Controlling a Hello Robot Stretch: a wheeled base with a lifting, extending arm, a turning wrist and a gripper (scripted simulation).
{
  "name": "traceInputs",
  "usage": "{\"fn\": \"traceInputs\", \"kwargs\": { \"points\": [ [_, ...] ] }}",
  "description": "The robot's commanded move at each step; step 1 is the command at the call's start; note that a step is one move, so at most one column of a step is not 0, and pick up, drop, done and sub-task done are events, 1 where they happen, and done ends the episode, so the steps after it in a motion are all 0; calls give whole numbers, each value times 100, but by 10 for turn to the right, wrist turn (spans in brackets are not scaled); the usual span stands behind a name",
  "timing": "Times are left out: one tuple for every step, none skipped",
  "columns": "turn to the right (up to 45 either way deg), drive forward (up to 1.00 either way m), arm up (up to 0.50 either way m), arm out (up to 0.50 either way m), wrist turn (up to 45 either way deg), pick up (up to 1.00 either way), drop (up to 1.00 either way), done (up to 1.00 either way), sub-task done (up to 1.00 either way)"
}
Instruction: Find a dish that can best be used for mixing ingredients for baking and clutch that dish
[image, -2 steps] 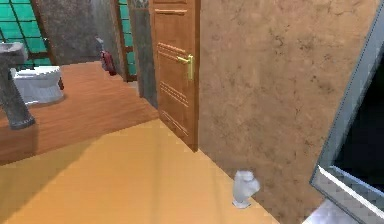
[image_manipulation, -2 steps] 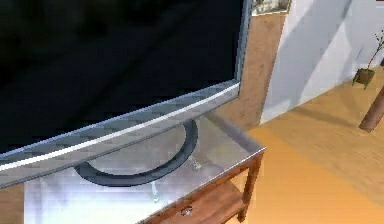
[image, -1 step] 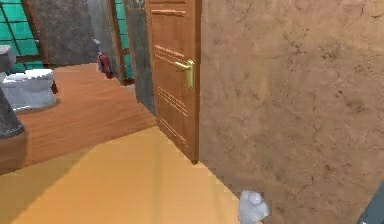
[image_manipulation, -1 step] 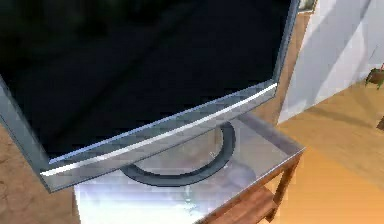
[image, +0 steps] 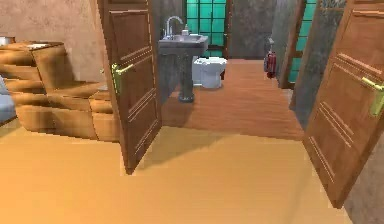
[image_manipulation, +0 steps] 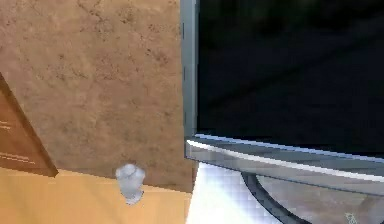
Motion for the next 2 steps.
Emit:
{"fn": "traceInputs", "kwargs": {
  "points": [
    [-450,0,0,0,0,0,0,0,0],
    [-330,0,0,0,0,0,0,0,0]
  ]
}}
